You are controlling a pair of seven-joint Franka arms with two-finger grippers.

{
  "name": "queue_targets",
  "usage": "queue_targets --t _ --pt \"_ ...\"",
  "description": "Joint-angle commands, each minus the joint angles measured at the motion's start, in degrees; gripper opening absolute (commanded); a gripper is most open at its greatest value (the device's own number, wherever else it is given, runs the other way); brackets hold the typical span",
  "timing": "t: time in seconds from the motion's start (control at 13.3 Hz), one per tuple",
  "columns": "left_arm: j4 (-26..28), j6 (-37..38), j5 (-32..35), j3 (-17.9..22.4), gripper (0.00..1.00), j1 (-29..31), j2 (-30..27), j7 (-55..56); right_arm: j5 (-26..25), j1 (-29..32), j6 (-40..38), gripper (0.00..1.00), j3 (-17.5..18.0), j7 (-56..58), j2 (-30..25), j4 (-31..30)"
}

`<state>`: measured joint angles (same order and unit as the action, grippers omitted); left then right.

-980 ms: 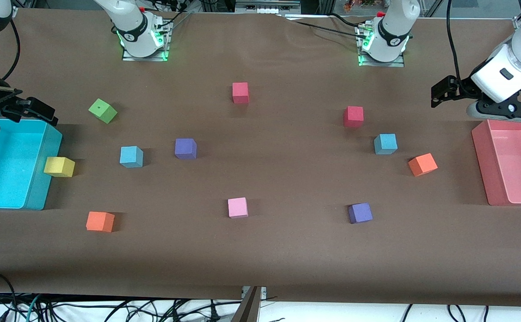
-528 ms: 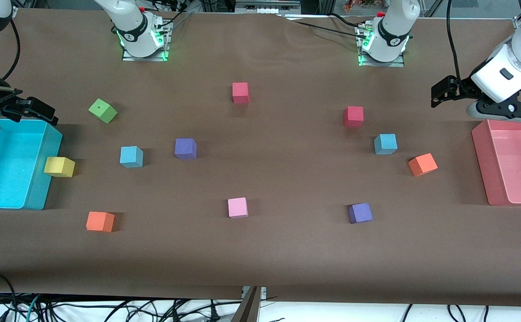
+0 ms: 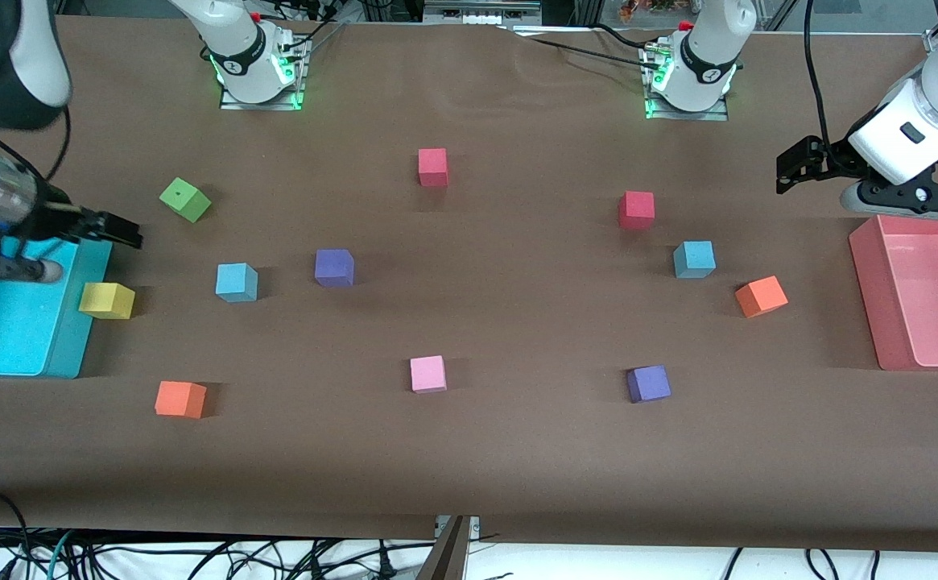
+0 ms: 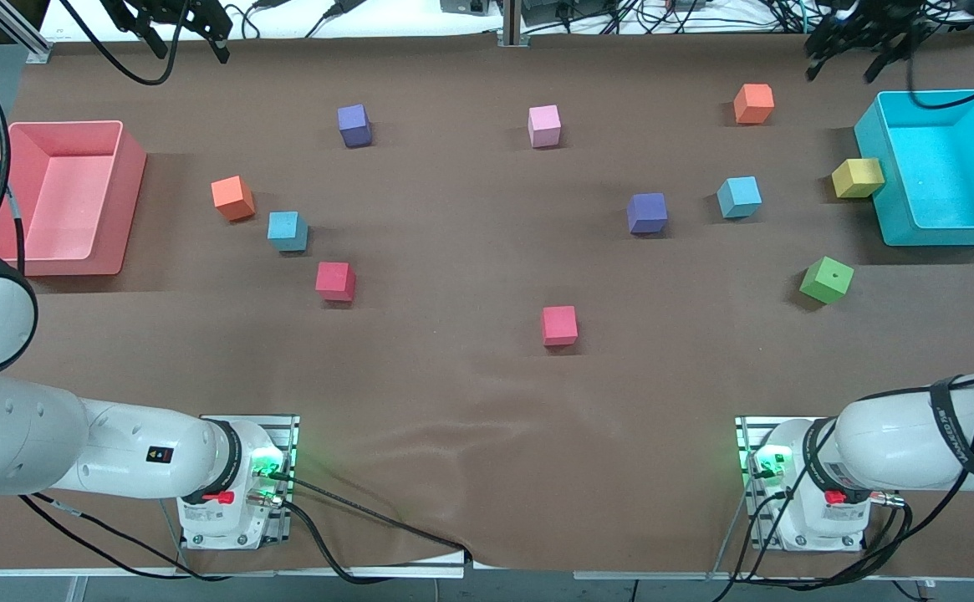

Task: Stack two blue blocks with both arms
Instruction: 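Reach the right gripper to the cyan cube beside the yellow cube and grasp it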

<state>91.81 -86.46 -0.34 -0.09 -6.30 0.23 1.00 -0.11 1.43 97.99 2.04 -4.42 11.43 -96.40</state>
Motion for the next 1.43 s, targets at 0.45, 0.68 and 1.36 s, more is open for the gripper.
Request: queue_targets --t 0.45,0.68,1.36 --pt "-1.2 0.7 1.3 -0.7 1.00 0.2 0.1 0.1 0.5 -4.4 24.5 1.00 0.1 -2.4 12.0 -12.5" --pt "-1.7 1.1 1.2 -0.7 1.00 0.1 0.5 0.1 0.6 -4.4 30.2 1.00 0.1 -2.4 11.6 -17.8" --pt "-1.3 0.9 1.3 -0.7 1.00 0.2 -0.1 0.1 0.3 -4.3 31.9 1.00 -0.3 -2.4 13.0 -21.1"
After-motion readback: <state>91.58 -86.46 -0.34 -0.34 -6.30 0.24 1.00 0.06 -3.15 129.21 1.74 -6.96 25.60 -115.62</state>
